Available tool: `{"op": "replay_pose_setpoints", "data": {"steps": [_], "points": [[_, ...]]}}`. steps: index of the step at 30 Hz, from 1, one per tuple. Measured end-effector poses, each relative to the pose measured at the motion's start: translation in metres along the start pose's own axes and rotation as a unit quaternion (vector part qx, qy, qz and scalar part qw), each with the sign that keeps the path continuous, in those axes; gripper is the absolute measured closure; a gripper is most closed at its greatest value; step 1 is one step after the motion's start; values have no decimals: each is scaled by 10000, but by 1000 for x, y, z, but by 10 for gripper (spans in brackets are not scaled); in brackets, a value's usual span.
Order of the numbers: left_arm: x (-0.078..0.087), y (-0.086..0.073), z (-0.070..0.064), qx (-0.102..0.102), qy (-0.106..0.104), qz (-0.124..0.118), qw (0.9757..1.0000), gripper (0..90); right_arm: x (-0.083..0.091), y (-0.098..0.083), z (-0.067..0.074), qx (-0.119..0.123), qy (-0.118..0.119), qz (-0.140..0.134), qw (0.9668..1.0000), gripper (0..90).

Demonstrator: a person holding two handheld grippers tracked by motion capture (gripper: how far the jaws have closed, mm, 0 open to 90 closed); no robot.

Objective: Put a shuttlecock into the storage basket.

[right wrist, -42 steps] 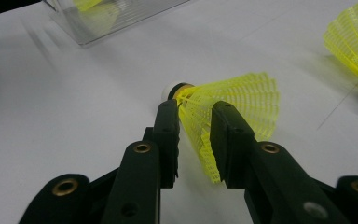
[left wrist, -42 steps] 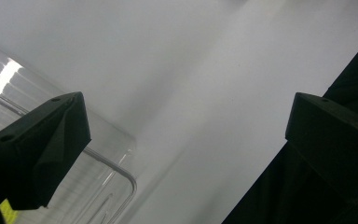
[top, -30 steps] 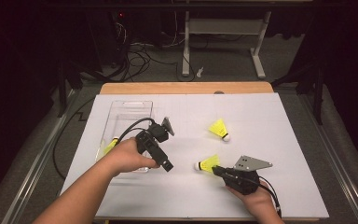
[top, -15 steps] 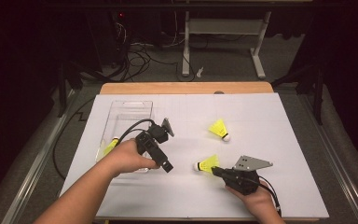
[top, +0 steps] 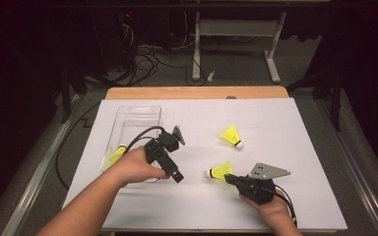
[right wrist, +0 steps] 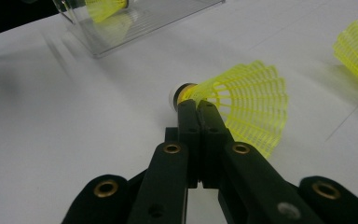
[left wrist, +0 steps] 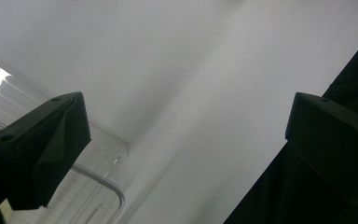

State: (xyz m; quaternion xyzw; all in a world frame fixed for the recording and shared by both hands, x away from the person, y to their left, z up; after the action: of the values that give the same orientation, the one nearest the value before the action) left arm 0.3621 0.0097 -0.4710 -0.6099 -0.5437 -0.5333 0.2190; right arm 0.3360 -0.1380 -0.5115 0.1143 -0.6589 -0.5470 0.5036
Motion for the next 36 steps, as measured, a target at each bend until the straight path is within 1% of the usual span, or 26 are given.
{"op": "replay_pose_setpoints", "data": {"steps": [4,14,21,25,34,36], "points": [[0,1,0,39,-7,-35,10000,10,1,2,1,17,16,-50,10000,900],[-6,-2,-3,-34,28,5,10000,13,3,6,3,37,81,-144,9999,900],[-6,-3,-6,-72,-1,-4,10000,11,2,11,10,87,175,-199,9996,900],[-9,-5,-7,-102,-4,32,9999,11,2,13,13,113,215,-229,9994,900],[-14,-9,-12,-169,-58,98,9998,11,2,17,21,128,406,-273,9987,900],[-15,-10,-12,-209,-47,121,9997,11,2,18,23,140,436,-288,9985,900]]}}
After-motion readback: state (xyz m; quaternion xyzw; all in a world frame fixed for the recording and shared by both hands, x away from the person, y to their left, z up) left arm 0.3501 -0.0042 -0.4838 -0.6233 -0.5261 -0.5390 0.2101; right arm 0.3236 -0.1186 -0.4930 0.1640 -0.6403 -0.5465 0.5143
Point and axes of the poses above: each handheld gripper's, and its own axes: x roughly backward along the jaws, y roughly out of its top, z roughly to its left, the point moved 10 cm from there along -x, roughly forward along the jaws, and after that the axes turned 4 degrees about z, right-handed, at the moved point
